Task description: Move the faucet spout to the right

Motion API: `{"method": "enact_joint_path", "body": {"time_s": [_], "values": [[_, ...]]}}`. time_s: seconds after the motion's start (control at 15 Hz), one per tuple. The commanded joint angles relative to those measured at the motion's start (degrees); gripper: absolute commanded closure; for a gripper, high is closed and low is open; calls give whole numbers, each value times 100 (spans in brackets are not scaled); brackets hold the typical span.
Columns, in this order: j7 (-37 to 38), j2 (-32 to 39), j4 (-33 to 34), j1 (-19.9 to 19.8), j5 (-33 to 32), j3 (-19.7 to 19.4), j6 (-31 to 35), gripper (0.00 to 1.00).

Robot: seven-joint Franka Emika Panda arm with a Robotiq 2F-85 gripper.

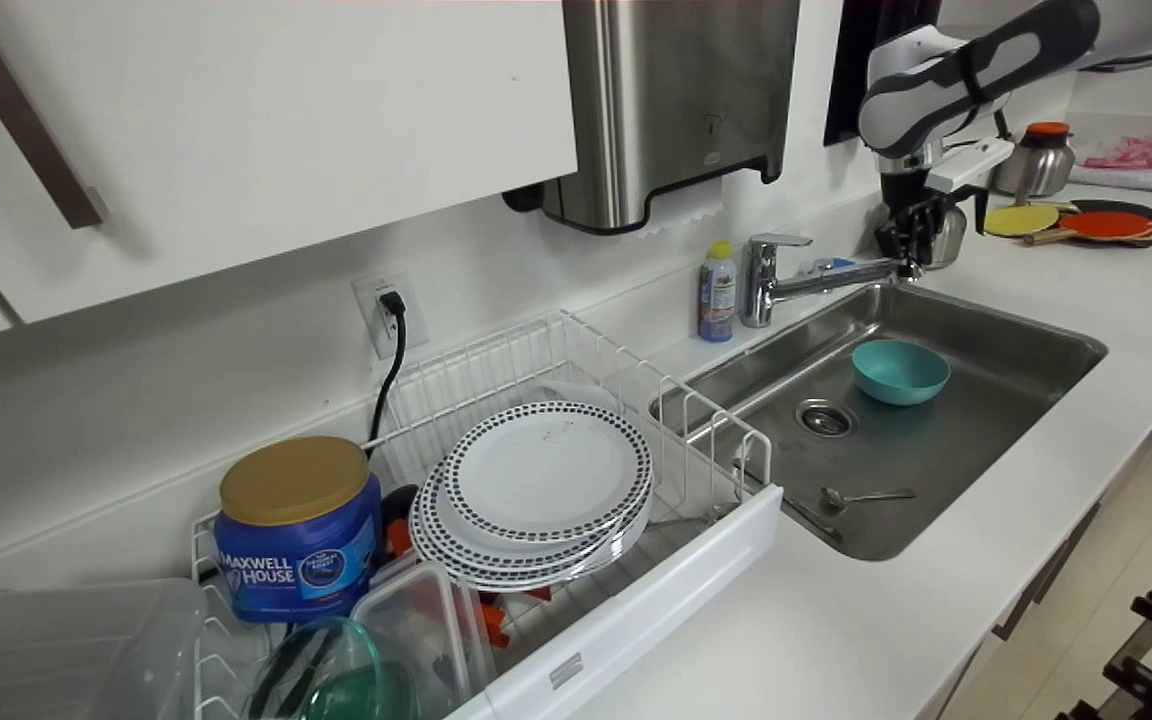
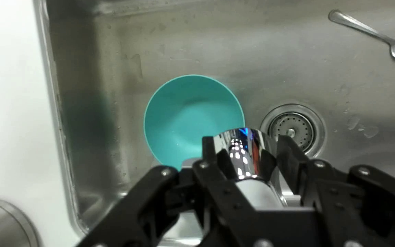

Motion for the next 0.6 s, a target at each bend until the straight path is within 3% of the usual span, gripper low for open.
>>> {"method": "enact_joint_path", "body": {"time_s": [0.0,0.07,0.13,0.53], "values": [[163,550,717,-42,-113,-74,121,76],[168,606,808,-46,-128,-89,91,76],[16,243,384,-61,-92,-49,-25,51],[26,376,587,-84,-123,-79,-30,51]]}}
